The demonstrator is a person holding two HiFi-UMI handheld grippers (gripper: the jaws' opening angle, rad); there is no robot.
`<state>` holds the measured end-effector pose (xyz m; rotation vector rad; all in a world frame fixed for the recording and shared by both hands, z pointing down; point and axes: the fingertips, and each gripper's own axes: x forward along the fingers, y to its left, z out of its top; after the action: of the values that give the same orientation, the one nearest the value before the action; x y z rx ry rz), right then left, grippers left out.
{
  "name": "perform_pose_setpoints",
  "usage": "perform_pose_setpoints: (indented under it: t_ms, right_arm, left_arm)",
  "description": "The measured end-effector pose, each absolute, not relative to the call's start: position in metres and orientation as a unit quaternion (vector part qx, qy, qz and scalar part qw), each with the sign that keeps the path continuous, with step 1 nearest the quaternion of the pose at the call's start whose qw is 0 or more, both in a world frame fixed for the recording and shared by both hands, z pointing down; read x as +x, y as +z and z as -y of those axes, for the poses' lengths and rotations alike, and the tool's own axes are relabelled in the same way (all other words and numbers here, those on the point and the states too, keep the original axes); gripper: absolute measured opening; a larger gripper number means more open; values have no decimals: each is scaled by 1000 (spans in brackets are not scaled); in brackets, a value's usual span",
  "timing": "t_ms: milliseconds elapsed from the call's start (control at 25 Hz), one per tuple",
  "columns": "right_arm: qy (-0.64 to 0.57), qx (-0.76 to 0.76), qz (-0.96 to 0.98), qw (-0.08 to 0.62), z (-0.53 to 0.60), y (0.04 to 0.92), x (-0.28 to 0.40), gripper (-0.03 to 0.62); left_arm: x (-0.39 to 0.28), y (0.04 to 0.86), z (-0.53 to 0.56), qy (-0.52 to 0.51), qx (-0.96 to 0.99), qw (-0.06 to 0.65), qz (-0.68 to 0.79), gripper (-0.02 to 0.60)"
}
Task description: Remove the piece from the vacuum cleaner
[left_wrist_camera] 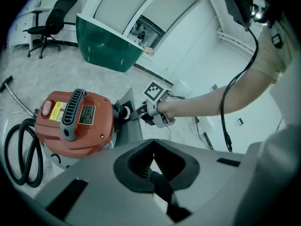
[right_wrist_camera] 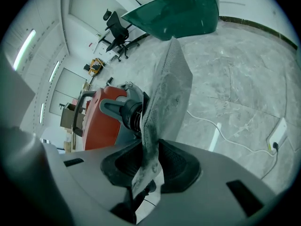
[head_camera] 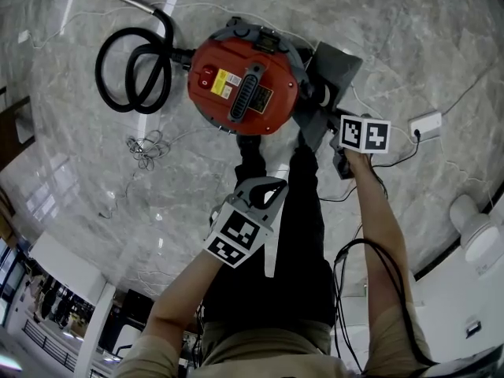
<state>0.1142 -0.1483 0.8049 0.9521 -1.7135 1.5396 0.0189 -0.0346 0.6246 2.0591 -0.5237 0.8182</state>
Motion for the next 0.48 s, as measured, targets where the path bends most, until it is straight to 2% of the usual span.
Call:
perform_pose_setpoints:
  t_ms: [280,360,400,480]
  right_arm:
    - [585,395,644,297,148,805,113,86]
    - [606,408,629,267,147,805,112,76]
    - [619,416,619,248,148,804,110,48]
    - [647,431,594,204,148,804,109,44]
  left_arm:
    - [14,626,35,326,821,417,215,4]
    - [12,626,35,324,821,418,216,4]
    - [11,627,35,324,821,418,217,3]
    - [9,628,34,323,820,418,218,3]
